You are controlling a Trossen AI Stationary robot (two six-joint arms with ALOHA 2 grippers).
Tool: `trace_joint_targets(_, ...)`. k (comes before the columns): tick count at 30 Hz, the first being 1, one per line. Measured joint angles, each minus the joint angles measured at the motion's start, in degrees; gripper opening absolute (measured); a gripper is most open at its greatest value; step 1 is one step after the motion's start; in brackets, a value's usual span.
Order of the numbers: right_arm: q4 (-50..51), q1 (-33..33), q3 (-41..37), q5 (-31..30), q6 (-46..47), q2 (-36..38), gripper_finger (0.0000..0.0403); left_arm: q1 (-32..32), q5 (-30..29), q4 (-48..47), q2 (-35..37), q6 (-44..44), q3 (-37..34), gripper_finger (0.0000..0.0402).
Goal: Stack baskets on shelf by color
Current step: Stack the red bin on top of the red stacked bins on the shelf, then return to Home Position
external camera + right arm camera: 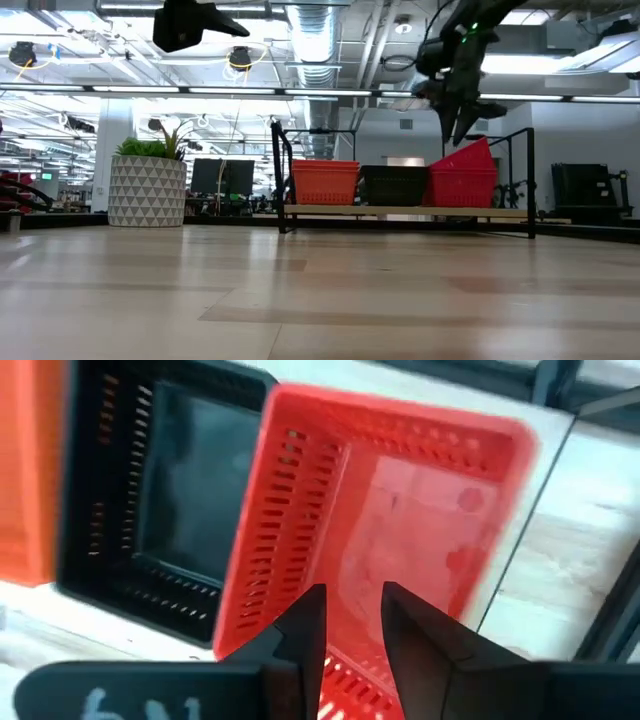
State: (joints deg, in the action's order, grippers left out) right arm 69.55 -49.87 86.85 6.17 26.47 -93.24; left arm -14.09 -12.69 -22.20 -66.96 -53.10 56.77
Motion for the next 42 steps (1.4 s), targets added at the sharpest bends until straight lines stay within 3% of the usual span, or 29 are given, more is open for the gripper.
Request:
trace_joint_targets(8, 1.76, -0.08, 0.04, -4.97, -0.78, 3.94, 0.0118, 0.00, -1.74, 0.00, 0.00, 0.35, 0.00, 0.0279)
trace_joint_targets(23, -0.86, -0.02, -6.71, -5.04, -1.06, 3.86, 0.0118, 0.00, -2.12, -0.02, 0.00, 0.31, 0.00, 0.0279)
trace_joint_targets(29, 1.33, 0.87, 0.25, -4.26, -2.07, 4.96, 0.0118, 0.37, -0.43, -1.02, 0.83, 0.77, 0.74, 0.0279)
trace_joint_targets(33, 2.13, 2.24, 8.02, -0.27, -4.54, 8.07, 0.0118, 1.47, 1.90, -0.65, 4.96, 4.50, 4.78, 0.0279)
trace_joint_targets(42, 1.50, 13.55, 19.00, 0.93, -13.05, 19.06, 0.0118, 1.55, -5.29, -0.23, 15.56, 15.40, 10.30, 0.0279)
